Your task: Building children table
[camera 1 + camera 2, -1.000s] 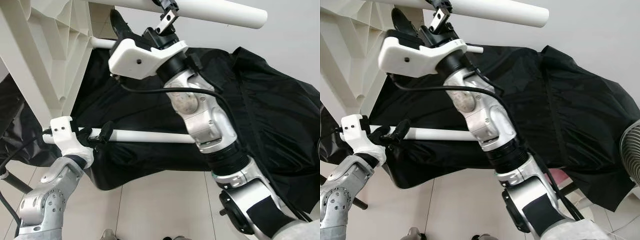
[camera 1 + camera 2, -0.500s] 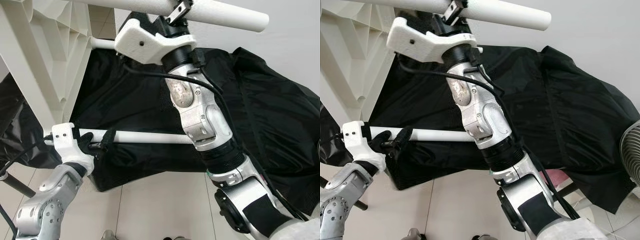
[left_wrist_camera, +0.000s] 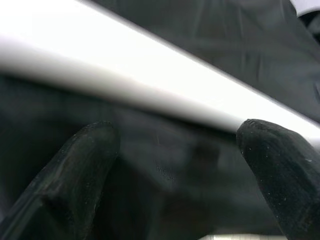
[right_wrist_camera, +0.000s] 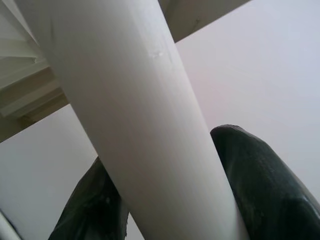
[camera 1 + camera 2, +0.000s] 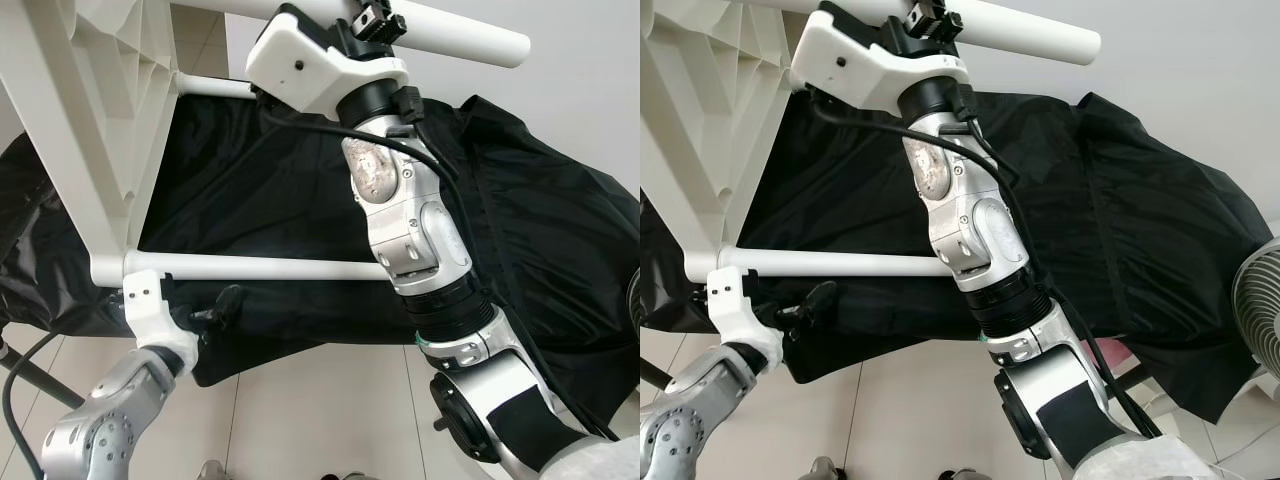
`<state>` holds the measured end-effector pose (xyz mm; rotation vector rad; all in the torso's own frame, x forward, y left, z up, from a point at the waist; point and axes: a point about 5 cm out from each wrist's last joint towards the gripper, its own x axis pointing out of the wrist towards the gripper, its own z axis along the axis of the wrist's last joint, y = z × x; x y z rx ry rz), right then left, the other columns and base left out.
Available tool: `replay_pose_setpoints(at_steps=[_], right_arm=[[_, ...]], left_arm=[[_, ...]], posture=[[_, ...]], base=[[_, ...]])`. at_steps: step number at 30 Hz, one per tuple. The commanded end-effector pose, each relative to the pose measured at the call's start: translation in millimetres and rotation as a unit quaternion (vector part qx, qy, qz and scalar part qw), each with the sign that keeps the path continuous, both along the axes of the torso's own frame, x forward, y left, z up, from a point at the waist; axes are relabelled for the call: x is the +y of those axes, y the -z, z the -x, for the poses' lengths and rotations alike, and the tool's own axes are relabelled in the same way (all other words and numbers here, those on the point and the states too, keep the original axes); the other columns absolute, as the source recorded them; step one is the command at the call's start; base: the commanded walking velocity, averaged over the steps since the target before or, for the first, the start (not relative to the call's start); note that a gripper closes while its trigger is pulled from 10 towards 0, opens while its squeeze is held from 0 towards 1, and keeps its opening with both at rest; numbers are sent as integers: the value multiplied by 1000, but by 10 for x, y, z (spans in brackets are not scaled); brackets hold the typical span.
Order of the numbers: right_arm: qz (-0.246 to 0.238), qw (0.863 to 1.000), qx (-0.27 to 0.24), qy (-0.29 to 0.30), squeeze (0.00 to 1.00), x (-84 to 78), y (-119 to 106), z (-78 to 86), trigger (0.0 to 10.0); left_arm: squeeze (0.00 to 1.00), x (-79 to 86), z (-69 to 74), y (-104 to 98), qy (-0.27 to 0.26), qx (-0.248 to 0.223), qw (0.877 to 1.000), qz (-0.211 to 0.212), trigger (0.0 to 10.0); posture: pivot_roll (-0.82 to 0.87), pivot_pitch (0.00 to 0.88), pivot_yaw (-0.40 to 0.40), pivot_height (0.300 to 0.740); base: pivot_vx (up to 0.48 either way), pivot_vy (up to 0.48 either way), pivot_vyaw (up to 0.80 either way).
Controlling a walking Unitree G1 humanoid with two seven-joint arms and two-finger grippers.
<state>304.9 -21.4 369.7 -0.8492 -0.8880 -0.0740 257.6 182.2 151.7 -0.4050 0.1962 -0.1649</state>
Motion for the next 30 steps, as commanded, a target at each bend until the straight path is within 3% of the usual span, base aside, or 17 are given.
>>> replay_pose_setpoints(at_steps=[1, 8, 12, 19, 23, 27, 30], right_arm=[[-90, 994, 62, -30, 0, -145, 67, -74, 0], [-168, 980, 94, -45, 0, -311, -9, -84, 0], [-196, 973, 108, -49, 0, -354, -21, -93, 0], [-222, 964, 133, -62, 0, -376, -19, -116, 0], [-235, 959, 141, -68, 0, -397, -42, -129, 0], [-248, 952, 162, -78, 0, -395, -28, -163, 0], [-249, 951, 166, -81, 0, -390, -30, -180, 0]], left_arm=[[0, 33, -20, 22, -6, 13, 1000, -2, 10000], [0, 89, -158, -113, -11, 1, 999, -40, 10000], [0, 67, -245, -113, -15, 35, 997, -71, 10000], [0, 47, -316, -163, -47, 33, 997, -53, 10000], [0, 10, -429, -343, -61, -10, 997, -38, 10000], [0, -85, -519, -745, -23, -103, 994, 2, 10000], [0, -85, -559, -880, -12, -127, 992, -14, 10000]], posture=[[129, 155, -68, 740], [113, 157, -56, 740], [107, 155, -50, 740], [95, 156, -51, 740], [98, 156, -54, 740], [98, 156, -65, 740], [98, 156, -65, 740]], base=[[0, 0, 0], [0, 0, 0], [0, 0, 0], [0, 0, 0], [0, 0, 0], [0, 0, 0], [0, 0, 0]])
